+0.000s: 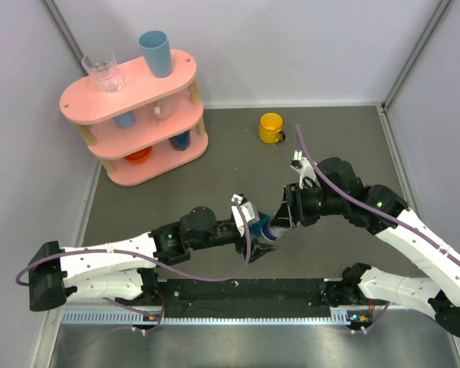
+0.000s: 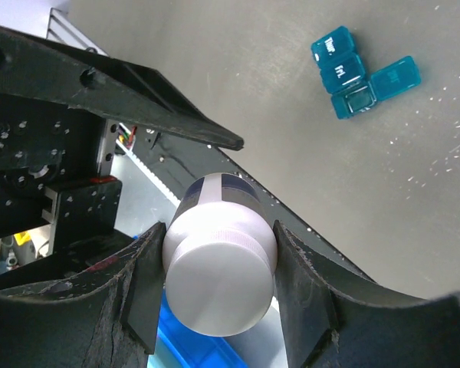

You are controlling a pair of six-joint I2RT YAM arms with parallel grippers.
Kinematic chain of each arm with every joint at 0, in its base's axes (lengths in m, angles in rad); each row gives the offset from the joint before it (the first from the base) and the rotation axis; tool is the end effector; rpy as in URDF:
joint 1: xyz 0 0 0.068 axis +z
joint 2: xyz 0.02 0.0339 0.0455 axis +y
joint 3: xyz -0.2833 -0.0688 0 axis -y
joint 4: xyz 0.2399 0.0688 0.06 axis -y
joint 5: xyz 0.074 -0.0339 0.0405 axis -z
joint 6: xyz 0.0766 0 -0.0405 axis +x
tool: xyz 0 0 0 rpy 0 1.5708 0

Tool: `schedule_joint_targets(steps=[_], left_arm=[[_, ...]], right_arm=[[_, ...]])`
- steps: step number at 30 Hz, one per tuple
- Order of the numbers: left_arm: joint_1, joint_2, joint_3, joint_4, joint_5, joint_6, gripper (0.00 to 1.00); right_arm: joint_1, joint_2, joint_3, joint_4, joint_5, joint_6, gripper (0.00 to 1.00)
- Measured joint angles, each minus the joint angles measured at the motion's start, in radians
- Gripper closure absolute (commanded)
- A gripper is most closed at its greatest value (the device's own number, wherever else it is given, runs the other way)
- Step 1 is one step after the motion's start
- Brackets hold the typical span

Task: Sort the pills into containers
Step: Unscrew the lid of the pill bottle.

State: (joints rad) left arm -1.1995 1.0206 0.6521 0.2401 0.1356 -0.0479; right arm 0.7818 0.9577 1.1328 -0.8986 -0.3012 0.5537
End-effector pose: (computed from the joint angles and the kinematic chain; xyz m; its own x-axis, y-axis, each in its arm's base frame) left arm 0.0868 -0.2516 0.3054 -0.0929 0.1080 -0.9898 0.9686 0.2400 -0.0648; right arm 0.1210 0.1521 0.3487 -0.8364 -0.1228 -0.5342 -0.4595 0.6885 0.5612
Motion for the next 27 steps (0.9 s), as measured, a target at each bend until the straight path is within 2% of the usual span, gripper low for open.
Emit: schedule_joint_targets(steps=[6, 10, 14, 18, 21, 22, 24, 27], left_arm=[[0.000, 0.021, 0.015, 0.005, -0.021, 0.000, 0.04], [0.000, 0.051, 0.054, 0.001, -0.021, 0.002, 0.21], [0.000, 0.073, 0.087, -0.009, -0.019, 0.005, 0.34], [0.000, 0.080, 0.101, -0.012, -0.017, 0.002, 0.40], [0.000, 0.080, 0.101, -0.018, -0.014, -0.002, 0.41], [0.000, 0.081, 0.101, -0.020, -0.011, -0.002, 0.39], [0.000, 0.083, 0.102, -0.023, -0.007, -0.003, 0.29], [0.000, 0.084, 0.102, -0.034, 0.004, -0.006, 0.24]], right_arm=[[0.015, 0.000, -0.001, 0.031, -0.023, 0.015, 1.00], [0.016, 0.001, -0.008, 0.050, -0.034, 0.021, 1.00], [0.019, 0.000, -0.013, 0.069, -0.040, 0.028, 1.00], [0.021, -0.002, -0.014, 0.071, -0.041, 0.035, 1.00], [0.021, -0.010, -0.024, 0.078, -0.041, 0.041, 1.00], [0.021, -0.014, -0.029, 0.080, -0.041, 0.042, 1.00], [0.021, -0.019, -0.035, 0.083, -0.041, 0.047, 1.00], [0.021, -0.025, -0.040, 0.084, -0.040, 0.052, 1.00]])
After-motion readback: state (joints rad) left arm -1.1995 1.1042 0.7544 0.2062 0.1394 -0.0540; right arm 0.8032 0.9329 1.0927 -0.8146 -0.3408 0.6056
